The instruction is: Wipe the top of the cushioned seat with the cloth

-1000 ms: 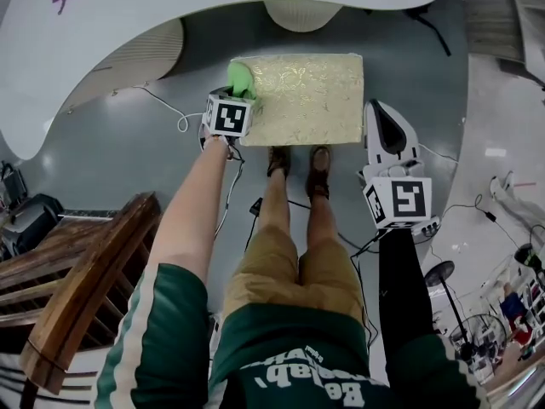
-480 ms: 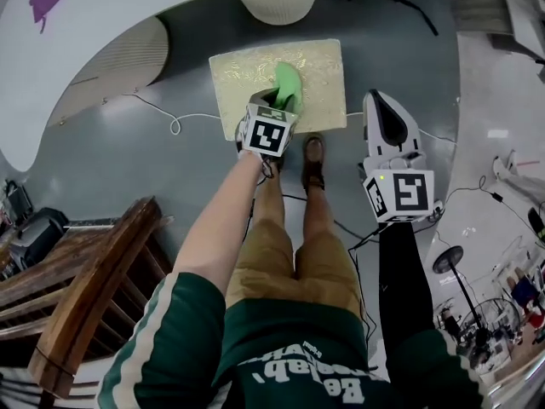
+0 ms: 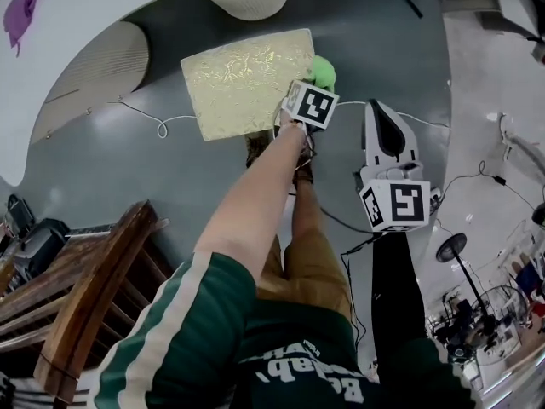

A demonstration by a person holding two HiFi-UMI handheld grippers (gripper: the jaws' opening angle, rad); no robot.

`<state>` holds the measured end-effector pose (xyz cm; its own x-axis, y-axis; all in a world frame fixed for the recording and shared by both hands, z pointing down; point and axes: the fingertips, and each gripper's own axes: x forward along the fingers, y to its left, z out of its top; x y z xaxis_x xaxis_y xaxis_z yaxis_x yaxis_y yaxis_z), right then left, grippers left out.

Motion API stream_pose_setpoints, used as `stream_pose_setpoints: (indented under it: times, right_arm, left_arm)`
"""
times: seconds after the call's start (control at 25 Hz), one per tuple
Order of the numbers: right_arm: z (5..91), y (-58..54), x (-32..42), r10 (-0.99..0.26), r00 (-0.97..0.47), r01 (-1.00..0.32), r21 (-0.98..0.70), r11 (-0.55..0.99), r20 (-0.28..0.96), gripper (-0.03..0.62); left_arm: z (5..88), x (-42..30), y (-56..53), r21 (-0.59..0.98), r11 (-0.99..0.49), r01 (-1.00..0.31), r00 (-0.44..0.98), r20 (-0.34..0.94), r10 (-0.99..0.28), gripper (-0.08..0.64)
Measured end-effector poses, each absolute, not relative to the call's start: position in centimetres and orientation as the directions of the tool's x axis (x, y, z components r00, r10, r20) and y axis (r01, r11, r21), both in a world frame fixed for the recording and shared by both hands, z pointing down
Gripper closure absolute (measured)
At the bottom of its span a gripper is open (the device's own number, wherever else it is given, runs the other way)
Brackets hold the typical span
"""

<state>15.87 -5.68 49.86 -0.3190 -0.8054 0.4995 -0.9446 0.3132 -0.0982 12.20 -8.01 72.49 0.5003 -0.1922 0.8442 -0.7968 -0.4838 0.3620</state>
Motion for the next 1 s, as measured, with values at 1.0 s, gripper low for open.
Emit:
stream_pose_setpoints:
  times: [1.0]
  right_arm:
    - [48.9,-9.8,5.6,-0.731,-0.515,-0.850,-0.162,0.501,0.448,0.584]
  left_arm:
    - [73.1,-22.7,-4.3,0.267,0.006,-0.964,0.253,0.919,-0.304,0.445]
